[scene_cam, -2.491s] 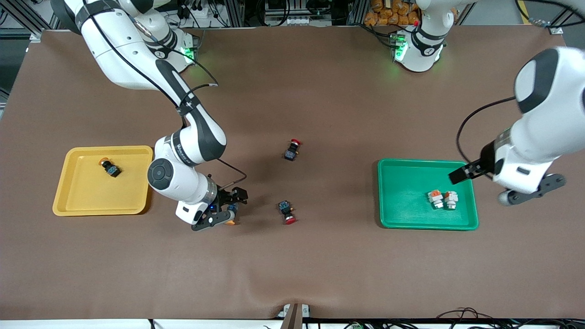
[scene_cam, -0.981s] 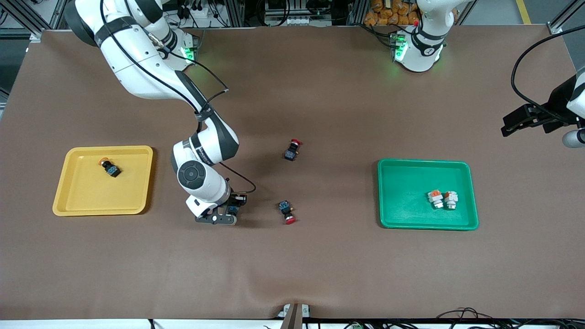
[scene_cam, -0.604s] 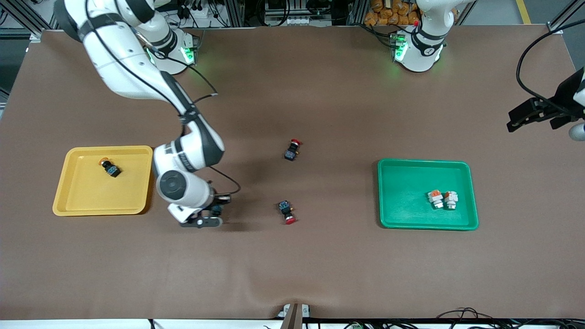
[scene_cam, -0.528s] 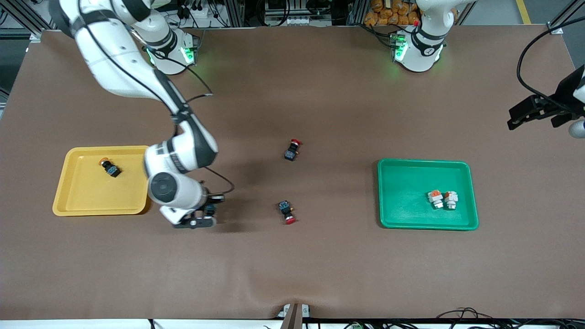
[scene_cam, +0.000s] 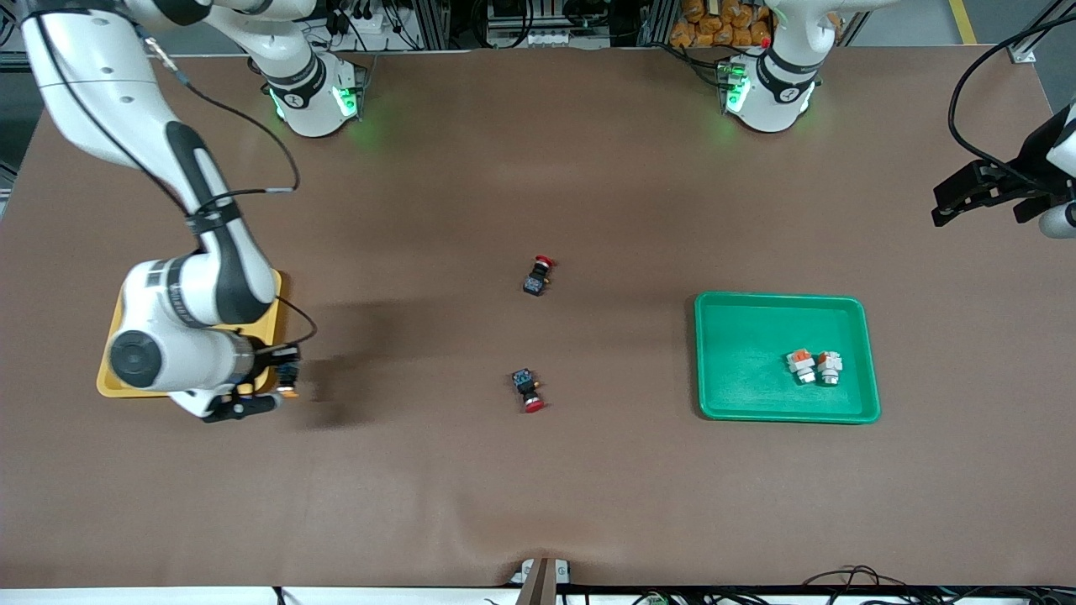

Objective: Place green and yellow buttons in trays
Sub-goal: 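Carry the second yellow button into the yellow tray and open the right gripper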

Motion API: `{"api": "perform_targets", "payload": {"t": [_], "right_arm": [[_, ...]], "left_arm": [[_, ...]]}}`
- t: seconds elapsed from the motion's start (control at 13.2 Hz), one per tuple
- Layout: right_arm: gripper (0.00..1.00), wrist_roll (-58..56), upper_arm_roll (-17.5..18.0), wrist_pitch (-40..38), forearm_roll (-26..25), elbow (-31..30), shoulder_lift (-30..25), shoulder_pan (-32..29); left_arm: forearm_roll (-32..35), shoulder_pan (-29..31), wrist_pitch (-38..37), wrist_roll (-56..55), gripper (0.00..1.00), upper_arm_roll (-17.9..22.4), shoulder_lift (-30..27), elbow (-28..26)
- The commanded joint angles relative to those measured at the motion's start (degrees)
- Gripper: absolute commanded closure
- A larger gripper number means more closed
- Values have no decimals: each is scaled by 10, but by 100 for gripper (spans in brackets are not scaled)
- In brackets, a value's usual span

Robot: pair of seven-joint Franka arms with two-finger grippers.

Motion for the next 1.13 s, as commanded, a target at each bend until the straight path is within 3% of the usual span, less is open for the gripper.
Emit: {"api": "perform_targets", "payload": {"t": [0.0, 0.45, 0.53, 0.68, 0.91, 1.06], "right_arm": [[100, -97, 11, -14, -3, -27, -21, -63], [100, -203, 7, -18, 13, -54, -19, -117], [85, -202, 7, -17, 19, -61, -18, -118], [0, -203, 7, -19, 23, -66, -18, -119], [0, -202, 8, -50, 24, -54, -18, -115], [0, -201, 10, -103, 25, 5, -19, -108]], "left_arm": [[-6, -3, -2, 6, 0, 7, -9, 0], [-2, -1, -2, 9, 0, 10, -9, 0], [-3, 0, -2, 9, 0, 10, -9, 0], [-4, 0, -3, 11, 0, 12, -10, 0], [-3, 0, -8, 9, 0, 12, -10, 0], [-5, 0, -15, 9, 0, 12, -10, 1]]}}
